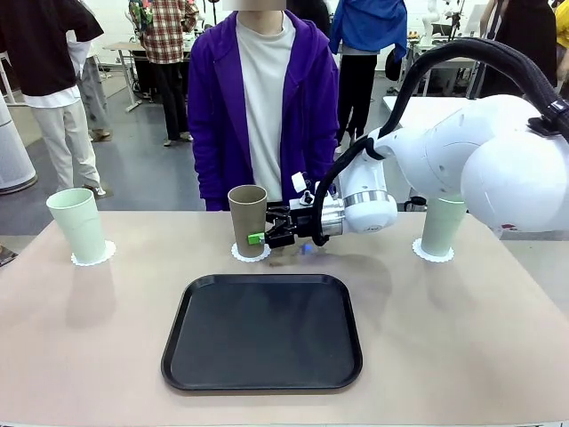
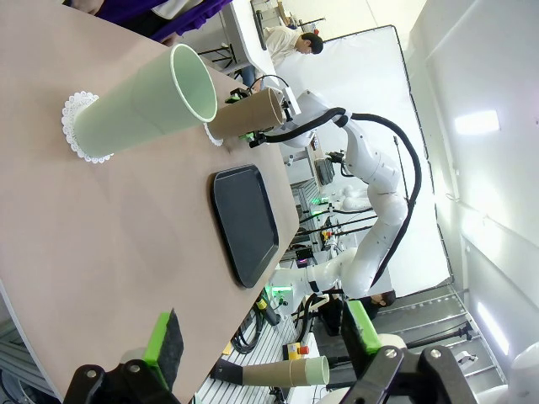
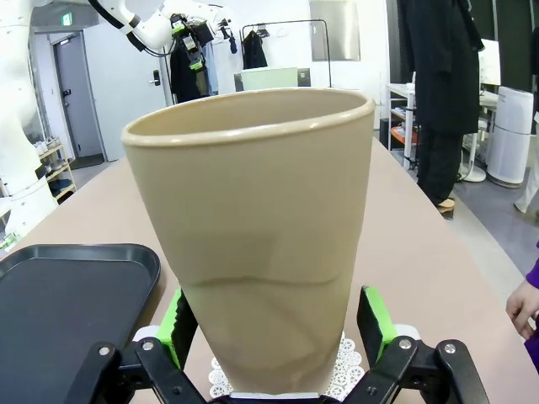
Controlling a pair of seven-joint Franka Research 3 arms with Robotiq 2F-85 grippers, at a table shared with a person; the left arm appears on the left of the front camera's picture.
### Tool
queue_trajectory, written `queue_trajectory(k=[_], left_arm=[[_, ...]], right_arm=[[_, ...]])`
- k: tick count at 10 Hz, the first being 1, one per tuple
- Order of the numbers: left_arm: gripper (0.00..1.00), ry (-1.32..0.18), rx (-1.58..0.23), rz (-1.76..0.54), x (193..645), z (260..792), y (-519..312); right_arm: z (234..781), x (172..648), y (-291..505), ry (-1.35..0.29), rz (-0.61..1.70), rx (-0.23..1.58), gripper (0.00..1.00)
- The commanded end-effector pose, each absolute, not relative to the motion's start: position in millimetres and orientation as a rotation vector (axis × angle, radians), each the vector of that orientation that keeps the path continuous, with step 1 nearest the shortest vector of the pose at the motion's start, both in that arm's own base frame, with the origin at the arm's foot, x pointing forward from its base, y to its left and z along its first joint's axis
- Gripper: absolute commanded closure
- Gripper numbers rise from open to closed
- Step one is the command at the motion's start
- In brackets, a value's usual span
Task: Place coasters on the table and set cups on them.
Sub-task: Take one Reusable plastic cup from the Flat Tray and place it on a coaster set by the human.
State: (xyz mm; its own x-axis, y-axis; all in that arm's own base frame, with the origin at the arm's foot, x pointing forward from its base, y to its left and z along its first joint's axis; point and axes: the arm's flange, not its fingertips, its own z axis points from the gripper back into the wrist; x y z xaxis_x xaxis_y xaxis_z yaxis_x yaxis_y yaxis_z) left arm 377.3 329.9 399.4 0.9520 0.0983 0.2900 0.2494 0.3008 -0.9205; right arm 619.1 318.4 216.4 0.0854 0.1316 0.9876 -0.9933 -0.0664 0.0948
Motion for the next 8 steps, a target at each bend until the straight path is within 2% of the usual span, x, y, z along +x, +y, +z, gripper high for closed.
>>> queue_trajectory(k=[1, 2, 8], left_arm=[[0.0, -0.315, -1.264, -0.094, 376.2, 401.9, 330.4], [0.0, -0.315, -1.264, -0.094, 376.2, 401.9, 330.4], [0.0, -0.315, -1.264, -0.094, 376.2, 401.9, 330.4]], right_arm=[[216.7, 626.8, 322.8, -0.929, 1.287, 1.168, 0.0], [217.5, 625.6, 322.0, -0.882, 1.3, 1.141, 0.0], [232.3, 622.3, 301.9, -0.881, 1.308, 1.057, 0.0]])
